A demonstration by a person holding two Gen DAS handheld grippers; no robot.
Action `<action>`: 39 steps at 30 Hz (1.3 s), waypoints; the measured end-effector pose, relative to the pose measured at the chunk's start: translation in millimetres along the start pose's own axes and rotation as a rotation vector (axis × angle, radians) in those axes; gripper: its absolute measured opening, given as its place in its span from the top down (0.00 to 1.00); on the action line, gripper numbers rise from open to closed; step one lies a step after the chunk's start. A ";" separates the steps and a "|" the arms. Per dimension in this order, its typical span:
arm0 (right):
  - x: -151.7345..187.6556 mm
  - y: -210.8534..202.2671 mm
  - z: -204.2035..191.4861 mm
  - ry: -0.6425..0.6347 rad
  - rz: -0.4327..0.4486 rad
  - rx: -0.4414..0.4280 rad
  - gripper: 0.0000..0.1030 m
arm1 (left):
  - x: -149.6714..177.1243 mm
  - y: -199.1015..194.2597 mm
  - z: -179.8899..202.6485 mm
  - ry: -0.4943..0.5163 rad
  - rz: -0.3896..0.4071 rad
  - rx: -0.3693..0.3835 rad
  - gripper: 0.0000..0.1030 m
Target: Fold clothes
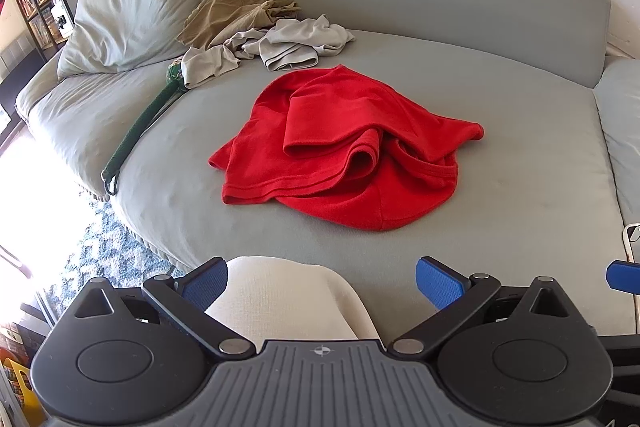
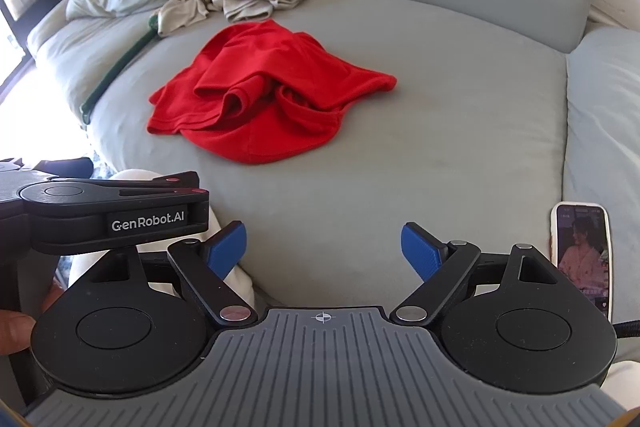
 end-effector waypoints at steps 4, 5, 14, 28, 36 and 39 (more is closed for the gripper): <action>-0.2 0.8 0.6 0.002 -0.002 -0.003 0.16 | 0.0 -0.3 0.2 0.000 -0.001 0.000 0.01; -0.5 0.9 0.9 0.002 -0.002 -0.003 0.16 | 0.0 -0.4 0.0 0.000 -0.001 0.000 0.01; -0.5 0.6 1.2 0.001 -0.001 -0.002 0.15 | 0.6 -0.9 -0.5 0.000 0.001 0.002 0.01; 1.7 3.3 2.3 0.005 -0.007 -0.001 0.15 | 1.8 3.2 2.1 0.002 -0.009 0.005 0.01; -1.7 11.2 6.0 0.017 -0.014 -0.001 0.13 | -0.4 18.1 -13.7 -0.081 -0.030 0.006 0.01; -6.9 16.4 8.4 0.011 0.007 -0.007 0.13 | -1.7 30.1 -26.5 -0.131 -0.047 0.000 0.03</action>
Point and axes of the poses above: each gripper's, at about its wrist camera, not at the fingertips, and y roughly the way its jaws point, z to its right, x to its underside, the point moved 1 cm from there along y, roughly the way its jaws point, and after that the axes turned 7 degrees about -x, right-handed, at the moved point
